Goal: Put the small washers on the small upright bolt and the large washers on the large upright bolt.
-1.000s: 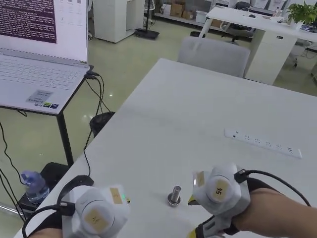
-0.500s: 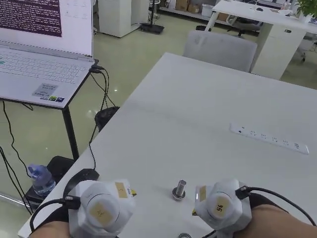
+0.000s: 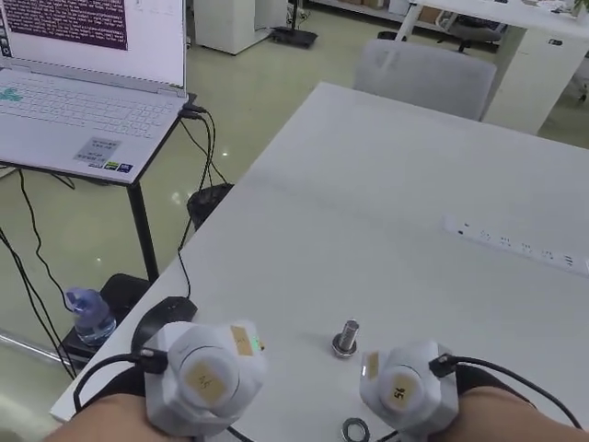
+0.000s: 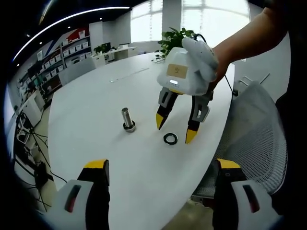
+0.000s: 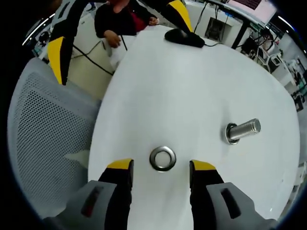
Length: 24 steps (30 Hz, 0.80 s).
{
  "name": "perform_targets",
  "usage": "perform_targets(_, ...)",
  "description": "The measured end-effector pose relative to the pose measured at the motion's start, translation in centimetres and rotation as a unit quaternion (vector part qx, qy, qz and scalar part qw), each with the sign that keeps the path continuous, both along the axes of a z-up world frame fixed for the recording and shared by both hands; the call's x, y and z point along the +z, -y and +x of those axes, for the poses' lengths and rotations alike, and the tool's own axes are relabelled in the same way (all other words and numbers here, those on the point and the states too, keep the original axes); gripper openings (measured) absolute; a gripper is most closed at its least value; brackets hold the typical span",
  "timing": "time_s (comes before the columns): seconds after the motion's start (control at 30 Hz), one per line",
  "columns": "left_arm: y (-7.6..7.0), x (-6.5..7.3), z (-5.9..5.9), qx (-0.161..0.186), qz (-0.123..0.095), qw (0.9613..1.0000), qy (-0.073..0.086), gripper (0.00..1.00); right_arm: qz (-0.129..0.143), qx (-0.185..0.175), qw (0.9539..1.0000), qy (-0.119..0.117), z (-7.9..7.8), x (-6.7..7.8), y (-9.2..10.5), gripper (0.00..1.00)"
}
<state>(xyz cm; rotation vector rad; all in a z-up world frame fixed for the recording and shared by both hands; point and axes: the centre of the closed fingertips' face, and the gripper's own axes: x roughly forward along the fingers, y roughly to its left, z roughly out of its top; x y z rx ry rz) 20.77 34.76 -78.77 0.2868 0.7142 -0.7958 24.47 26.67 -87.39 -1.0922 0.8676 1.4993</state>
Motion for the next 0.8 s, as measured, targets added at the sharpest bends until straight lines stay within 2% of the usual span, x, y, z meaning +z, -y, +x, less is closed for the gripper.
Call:
perform_targets(0.2,-0.35,-0.21,0.06,0.002,0.004,1.0000,-0.003,0.90,-0.006,0.003,0.9999,0.007,0.15,-0.47,-0.20,0.47)
perform_targets(0.3,-0.42,-0.52,-0.16,0.000,0.006,0.9999,-0.015,0.87,-0.006,-0.003,1.0000,0.002,0.31,-0.53,-0.28,0.47)
perform_targets(0.4,-0.35,-0.49,-0.07,-0.001,0.005,0.9999,-0.011,0.86,-0.010,-0.007,0.9999,-0.008,0.17,-0.62,-0.14,0.44)
perform_targets(0.8,-0.41,-0.05,0.71,0.003,-0.001,1.0000,-0.001,0.82,-0.021,-0.013,0.9997,-0.003,0.51,-0.68,-0.36,0.31)
